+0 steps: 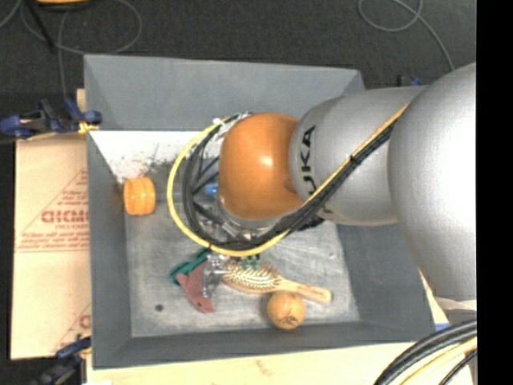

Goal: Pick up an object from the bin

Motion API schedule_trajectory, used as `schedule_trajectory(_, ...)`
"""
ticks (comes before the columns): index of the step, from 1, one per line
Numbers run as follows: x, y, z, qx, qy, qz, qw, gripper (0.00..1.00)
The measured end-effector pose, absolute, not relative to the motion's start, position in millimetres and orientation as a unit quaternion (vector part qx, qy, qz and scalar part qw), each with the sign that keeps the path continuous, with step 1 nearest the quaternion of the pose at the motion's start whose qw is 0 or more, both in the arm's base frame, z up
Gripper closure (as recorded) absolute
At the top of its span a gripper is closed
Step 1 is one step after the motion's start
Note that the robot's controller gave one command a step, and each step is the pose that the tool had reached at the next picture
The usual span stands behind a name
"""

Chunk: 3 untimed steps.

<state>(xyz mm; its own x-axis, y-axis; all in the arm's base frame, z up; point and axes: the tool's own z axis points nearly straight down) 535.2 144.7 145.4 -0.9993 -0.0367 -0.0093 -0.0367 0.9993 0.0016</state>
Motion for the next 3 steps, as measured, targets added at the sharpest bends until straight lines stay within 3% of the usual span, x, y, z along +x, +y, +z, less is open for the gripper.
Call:
schedule_trajectory(1,530.6,116,75,-0.04,0.999,0.002,0.005,1.0)
schedule_trajectory(2,530.6,116,75,-0.04,0.999,0.002,0.005,1.0)
schedule_trajectory(3,544.7,125,270,-0.054,0.999,0.0,0.004,1.0)
